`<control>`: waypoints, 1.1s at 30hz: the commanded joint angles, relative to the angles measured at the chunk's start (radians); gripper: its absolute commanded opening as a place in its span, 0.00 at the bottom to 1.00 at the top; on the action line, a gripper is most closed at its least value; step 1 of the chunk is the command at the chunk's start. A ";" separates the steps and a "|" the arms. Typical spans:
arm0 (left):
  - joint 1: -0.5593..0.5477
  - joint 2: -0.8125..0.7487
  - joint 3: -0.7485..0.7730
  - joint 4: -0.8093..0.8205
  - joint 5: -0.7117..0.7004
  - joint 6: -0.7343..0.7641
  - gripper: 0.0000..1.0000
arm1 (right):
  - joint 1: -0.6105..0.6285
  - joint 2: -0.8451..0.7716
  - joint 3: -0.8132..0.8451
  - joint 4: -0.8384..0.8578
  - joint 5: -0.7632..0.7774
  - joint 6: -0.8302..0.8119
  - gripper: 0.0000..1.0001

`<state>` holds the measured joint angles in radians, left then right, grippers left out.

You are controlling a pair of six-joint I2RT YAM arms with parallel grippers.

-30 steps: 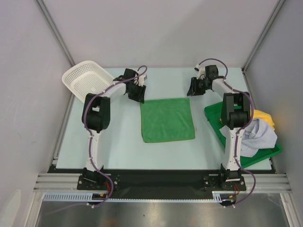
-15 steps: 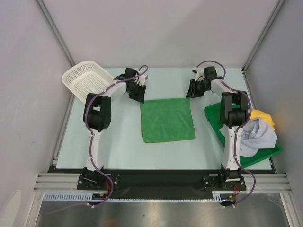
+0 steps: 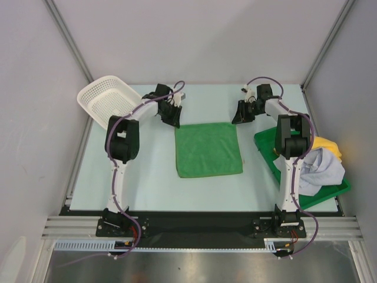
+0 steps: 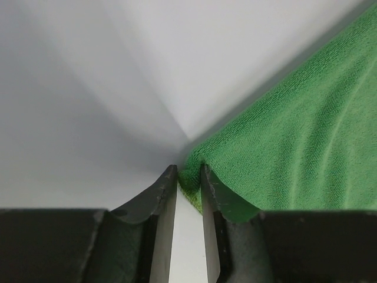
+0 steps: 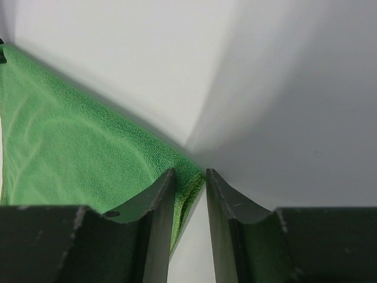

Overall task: Fold and stack the towels
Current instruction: Fold the towel

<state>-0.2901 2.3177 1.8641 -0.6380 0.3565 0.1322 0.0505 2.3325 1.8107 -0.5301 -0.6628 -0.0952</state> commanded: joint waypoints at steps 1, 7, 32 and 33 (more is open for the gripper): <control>0.002 0.040 0.036 -0.037 0.055 0.012 0.27 | -0.006 0.022 0.029 -0.028 -0.023 -0.028 0.33; 0.002 0.060 0.061 -0.063 0.084 0.020 0.05 | -0.008 0.037 0.039 -0.030 -0.041 -0.024 0.20; 0.002 -0.410 0.038 -0.014 -0.025 0.029 0.00 | -0.008 -0.444 -0.099 0.220 0.098 0.117 0.00; 0.002 -0.431 0.032 -0.014 -0.021 0.033 0.00 | -0.008 -0.479 -0.100 0.217 0.094 0.124 0.00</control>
<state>-0.2882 2.0064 1.9053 -0.6674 0.3359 0.1402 0.0460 1.9427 1.7237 -0.3702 -0.5980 0.0006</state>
